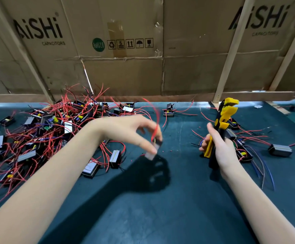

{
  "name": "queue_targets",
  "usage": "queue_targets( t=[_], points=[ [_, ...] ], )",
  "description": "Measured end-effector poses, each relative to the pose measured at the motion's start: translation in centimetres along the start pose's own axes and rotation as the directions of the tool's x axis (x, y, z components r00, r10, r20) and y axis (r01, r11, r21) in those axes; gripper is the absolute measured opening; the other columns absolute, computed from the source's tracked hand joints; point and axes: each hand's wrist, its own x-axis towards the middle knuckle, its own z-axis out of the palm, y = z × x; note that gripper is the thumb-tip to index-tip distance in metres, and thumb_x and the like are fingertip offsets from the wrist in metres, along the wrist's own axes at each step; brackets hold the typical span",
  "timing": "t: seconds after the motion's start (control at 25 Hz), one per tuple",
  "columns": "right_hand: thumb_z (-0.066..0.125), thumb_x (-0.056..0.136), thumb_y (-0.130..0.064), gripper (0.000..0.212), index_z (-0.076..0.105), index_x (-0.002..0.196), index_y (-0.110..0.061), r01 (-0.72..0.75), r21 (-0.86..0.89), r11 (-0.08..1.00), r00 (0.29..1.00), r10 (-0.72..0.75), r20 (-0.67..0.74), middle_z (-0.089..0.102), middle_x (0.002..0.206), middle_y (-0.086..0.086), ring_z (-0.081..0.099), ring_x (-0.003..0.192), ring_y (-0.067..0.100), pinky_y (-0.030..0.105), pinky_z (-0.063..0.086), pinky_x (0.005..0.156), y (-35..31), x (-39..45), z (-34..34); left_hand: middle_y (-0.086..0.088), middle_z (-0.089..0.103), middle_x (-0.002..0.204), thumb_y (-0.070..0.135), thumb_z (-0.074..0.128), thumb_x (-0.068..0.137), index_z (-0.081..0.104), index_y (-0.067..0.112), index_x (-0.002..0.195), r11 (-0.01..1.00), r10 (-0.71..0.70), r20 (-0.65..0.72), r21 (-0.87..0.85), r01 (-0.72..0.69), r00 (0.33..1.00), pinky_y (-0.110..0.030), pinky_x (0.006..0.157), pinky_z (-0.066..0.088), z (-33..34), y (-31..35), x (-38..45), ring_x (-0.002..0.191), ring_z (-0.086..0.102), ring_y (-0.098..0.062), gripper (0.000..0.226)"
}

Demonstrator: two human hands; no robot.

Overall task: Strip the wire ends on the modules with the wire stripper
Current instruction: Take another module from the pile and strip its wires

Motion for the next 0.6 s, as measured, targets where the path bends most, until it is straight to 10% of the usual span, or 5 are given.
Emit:
queue_targets(
  t=[0.16,0.28,0.4,0.6],
  points=[
    [0.066,0.058,-0.074,0.059,0.055,0.065,-0.017,-0.012,0.0,1.0,1.0,0.012,-0.002,0.058,0.059,0.002,0.059,0.056,0.021,0.046,0.05,0.08,-0.1,0.1,0.0,0.006,0.067,0.084,0.032,0.083,0.076,0.069,0.021,0.095,0.993,-0.103,-0.294,-0.082,0.083,0.95,-0.013,0.068,0.044,-2.3,-0.7,5.6,0.073,0.058,-0.003,0.026],
    [0.067,0.057,-0.074,0.06,0.055,0.067,-0.016,-0.021,0.006,1.0,1.0,0.021,0.004,0.058,0.06,0.003,0.06,0.057,0.021,0.045,0.05,0.079,-0.1,0.2,-0.2,-0.01,0.066,0.113,0.025,0.08,0.078,0.055,0.007,0.123,0.943,-0.301,-0.601,-0.073,0.324,0.74,-0.025,0.086,0.046,-3.0,-1.7,10.3,0.103,0.062,-0.02,0.053],
    [0.068,0.058,-0.072,0.059,0.055,0.068,-0.016,-0.022,0.021,1.0,1.0,0.022,0.008,0.058,0.06,0.003,0.06,0.057,0.021,0.043,0.05,0.079,0.1,0.3,-0.2,-0.019,0.059,0.126,0.025,0.069,0.086,0.047,0.002,0.133,0.858,-0.438,-0.576,-0.038,0.512,0.691,-0.032,0.089,0.044,-3.1,-3.9,10.0,0.115,0.057,-0.033,0.057],
    [0.067,0.057,-0.074,0.061,0.056,0.068,-0.016,-0.015,-0.015,1.0,1.0,0.015,0.026,0.058,0.061,0.002,0.059,0.058,0.02,0.043,0.051,0.077,0.2,0.4,0.0,0.005,0.072,0.072,0.056,0.068,0.082,0.07,0.018,0.077,0.864,-0.462,-0.296,0.059,0.499,0.836,-0.028,0.068,0.052,-0.4,-5.7,1.0,0.065,0.066,-0.009,0.038]
  ],
)
